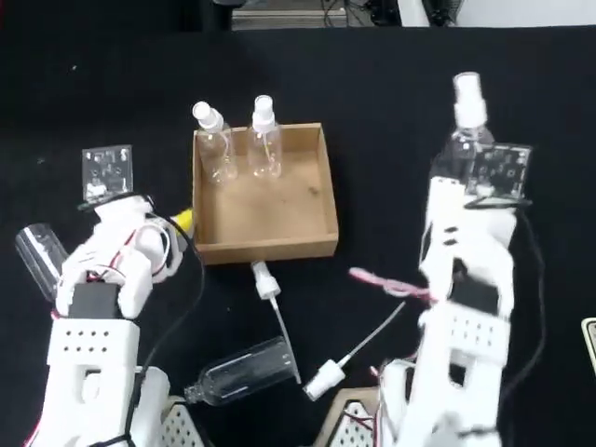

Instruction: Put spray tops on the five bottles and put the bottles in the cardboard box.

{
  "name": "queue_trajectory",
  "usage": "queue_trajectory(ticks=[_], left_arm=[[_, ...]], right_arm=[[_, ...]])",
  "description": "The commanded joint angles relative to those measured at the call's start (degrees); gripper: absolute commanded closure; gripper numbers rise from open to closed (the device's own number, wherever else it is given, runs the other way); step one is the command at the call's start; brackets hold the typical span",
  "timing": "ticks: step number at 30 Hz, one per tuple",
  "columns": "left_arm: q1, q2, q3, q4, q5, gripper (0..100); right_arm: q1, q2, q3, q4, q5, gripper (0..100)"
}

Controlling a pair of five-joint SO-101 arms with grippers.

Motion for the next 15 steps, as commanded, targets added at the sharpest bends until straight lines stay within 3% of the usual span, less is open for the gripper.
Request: queue_trajectory(ticks=[1, 9, 15], left_arm=[[-0.6, -0.7, 2.7, -6.8, -0.7, 77], [0.0, -0.7, 12.1, -17.0, -0.4, 77], [0.0, -0.7, 13.3, -18.5, -0.2, 77]], right_arm=[[2.9, 12.6, -0.3, -16.3, 0.3, 98.8], [7.5, 41.0, -4.0, -42.0, -0.2, 98.8], [9.7, 57.5, -7.2, -57.2, -0.2, 98.8]])
